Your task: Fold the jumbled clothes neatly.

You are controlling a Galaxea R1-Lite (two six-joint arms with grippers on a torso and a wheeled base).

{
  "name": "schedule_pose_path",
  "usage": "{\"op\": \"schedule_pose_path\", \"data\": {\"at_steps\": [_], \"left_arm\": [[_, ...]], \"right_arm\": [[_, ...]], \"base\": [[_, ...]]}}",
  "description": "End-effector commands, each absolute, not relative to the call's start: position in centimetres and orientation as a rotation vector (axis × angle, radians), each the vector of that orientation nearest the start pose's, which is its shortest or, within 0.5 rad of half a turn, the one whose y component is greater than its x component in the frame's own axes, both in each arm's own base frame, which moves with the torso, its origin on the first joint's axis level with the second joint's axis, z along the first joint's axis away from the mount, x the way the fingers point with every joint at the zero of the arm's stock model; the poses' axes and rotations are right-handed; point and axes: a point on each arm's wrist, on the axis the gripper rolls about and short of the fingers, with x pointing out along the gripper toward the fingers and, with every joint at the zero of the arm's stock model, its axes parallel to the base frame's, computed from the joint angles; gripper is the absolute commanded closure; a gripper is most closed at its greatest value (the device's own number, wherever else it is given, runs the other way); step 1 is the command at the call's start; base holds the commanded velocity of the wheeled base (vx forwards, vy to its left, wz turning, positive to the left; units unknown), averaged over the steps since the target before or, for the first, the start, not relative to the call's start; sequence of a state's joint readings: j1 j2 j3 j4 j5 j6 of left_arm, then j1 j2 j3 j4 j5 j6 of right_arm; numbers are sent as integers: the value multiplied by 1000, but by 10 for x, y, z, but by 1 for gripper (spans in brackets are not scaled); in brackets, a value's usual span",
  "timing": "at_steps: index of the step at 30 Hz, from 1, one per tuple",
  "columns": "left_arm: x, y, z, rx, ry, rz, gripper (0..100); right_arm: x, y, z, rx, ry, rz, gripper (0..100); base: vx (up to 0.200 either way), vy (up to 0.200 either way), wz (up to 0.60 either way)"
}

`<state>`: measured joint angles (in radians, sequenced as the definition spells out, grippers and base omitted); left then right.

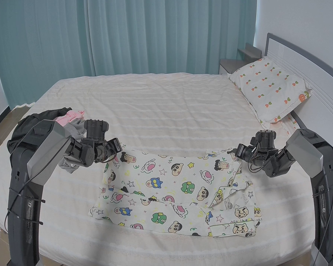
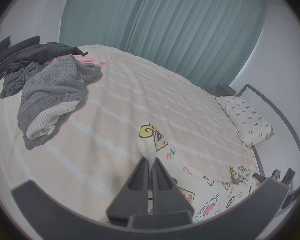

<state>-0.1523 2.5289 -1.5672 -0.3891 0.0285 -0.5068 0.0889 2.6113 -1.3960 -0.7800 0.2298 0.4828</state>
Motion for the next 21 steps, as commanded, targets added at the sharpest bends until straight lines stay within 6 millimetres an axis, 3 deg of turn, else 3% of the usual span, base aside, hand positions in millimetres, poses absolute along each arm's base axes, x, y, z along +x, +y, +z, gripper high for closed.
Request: {"op": "schedule_pose_path", "data": {"at_steps": [1,13,21], "left_arm": [[487,-75,16,-439,592,27,100],[469,-73,30,-420,627,16,100],[453,-72,40,-410,642,13,100]], "right_arm": [[473,48,-22,503,510,214,100],[438,41,0,500,539,303,100],[410,36,2,456,549,336,100]], "base": [[0,0,0],[0,0,0],[0,0,0]]}}
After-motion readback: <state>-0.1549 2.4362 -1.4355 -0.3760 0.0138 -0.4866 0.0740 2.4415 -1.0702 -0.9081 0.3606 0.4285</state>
